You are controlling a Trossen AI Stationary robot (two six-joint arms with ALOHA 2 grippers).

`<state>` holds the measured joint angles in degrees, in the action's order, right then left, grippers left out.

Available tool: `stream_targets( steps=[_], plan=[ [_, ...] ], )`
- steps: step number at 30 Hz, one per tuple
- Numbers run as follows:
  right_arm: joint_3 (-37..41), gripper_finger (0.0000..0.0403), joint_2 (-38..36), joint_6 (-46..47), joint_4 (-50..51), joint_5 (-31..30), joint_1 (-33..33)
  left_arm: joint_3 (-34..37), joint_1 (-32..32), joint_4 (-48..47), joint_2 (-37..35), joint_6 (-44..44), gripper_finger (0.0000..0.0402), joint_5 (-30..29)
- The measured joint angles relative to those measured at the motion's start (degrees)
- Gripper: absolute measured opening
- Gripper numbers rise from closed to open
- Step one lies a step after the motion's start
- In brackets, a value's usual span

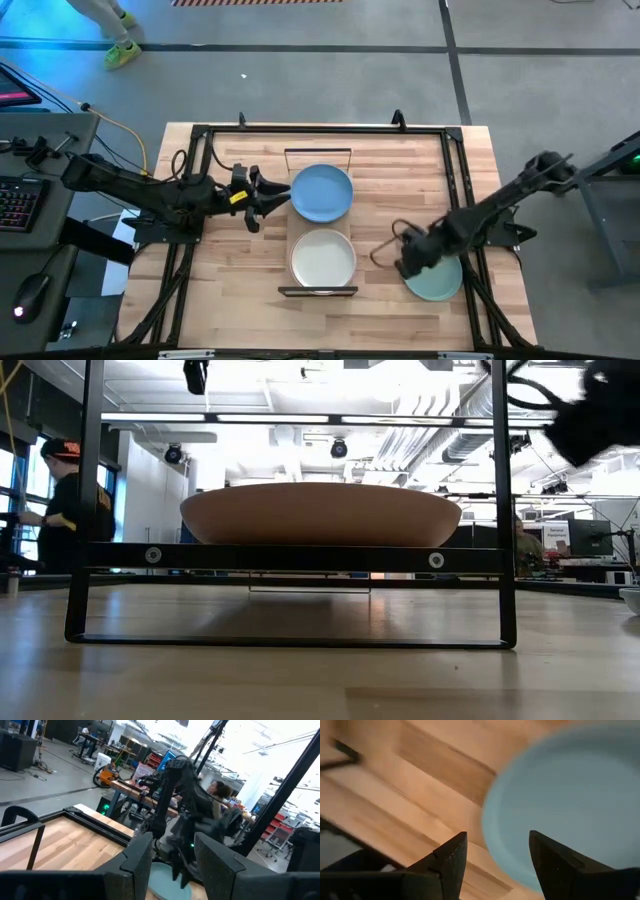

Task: Place and stack plates onto a shelf
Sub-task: Stack the light green plate on top of the white plate on the shelf

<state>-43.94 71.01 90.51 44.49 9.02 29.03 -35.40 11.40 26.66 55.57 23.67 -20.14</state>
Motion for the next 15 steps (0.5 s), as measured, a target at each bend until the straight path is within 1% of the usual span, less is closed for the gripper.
stream_targets(
  steps=[3,5,10,15],
  plan=[
    [-0.66,0.0194,4.34,5.84,-0.48,-0.18,3.42,0.00,-0.11,-0.12,0.00,-0.43,0.0136,0.00],
    [-1.90,0.0194,7.44,7.89,-2.14,-0.97,4.67,0.00,-0.30,-0.27,0.00,-0.37,0.0136,0.00],
    [-4.54,0.0194,15.40,7.69,-3.80,-1.47,5.72,0.00,-0.50,-0.29,0.00,-0.38,0.0136,-0.04],
    [-4.74,0.0194,20.58,6.48,-2.76,-1.45,5.69,0.00,-0.50,-0.29,0.00,-0.34,0.0136,-0.04]
  ],
)
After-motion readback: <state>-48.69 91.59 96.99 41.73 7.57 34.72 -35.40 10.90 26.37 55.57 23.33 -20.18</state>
